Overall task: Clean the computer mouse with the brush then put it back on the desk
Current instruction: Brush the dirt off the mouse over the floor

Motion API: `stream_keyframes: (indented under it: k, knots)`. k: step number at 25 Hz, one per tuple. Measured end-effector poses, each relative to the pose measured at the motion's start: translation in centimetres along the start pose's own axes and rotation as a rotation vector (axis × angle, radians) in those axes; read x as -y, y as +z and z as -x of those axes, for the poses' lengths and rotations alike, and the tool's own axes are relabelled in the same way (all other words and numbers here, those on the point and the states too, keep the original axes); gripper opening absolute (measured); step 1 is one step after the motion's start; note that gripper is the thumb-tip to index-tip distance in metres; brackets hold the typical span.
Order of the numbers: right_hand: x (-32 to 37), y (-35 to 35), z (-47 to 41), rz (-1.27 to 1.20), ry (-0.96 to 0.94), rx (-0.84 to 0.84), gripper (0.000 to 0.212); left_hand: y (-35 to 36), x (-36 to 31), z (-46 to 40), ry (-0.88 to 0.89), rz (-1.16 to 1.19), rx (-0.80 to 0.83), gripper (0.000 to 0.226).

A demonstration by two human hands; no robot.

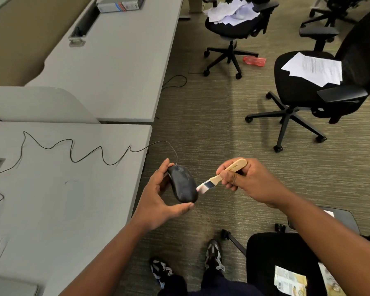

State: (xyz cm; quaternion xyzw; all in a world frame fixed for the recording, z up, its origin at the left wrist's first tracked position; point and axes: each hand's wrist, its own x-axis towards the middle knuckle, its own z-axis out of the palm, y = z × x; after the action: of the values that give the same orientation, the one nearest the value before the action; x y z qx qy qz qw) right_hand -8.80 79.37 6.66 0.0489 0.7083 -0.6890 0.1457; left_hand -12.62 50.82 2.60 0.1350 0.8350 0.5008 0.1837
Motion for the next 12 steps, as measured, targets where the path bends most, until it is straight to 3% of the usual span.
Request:
stream_keyframes:
  k: [3, 6, 9, 12]
  knots:
    - [0.2, 0.1, -0.2, -0.08, -0.022, -0.11, 0.017, 0.0, -0.1, 0.0, -0.004, -0.012, 0.022, 0.133]
    - [1.2, 1.0, -0.1, -0.212, -0.001, -0.034, 0.027, 0.1, -0.2, -0.1, 0.0, -0.039, 0.04, 0.134]
    - [1.5, 2.8, -0.4, -0.136, 0.035, 0.085, 0.013, 0.3, -0.5, -0.1, 0.015, -0.054, 0.047, 0.132]
    - [1.2, 3.5, -1.0, -0.012, 0.032, 0.075, 0.007, 0.3, -0.7, -0.2, 0.034, -0.075, 0.063, 0.132]
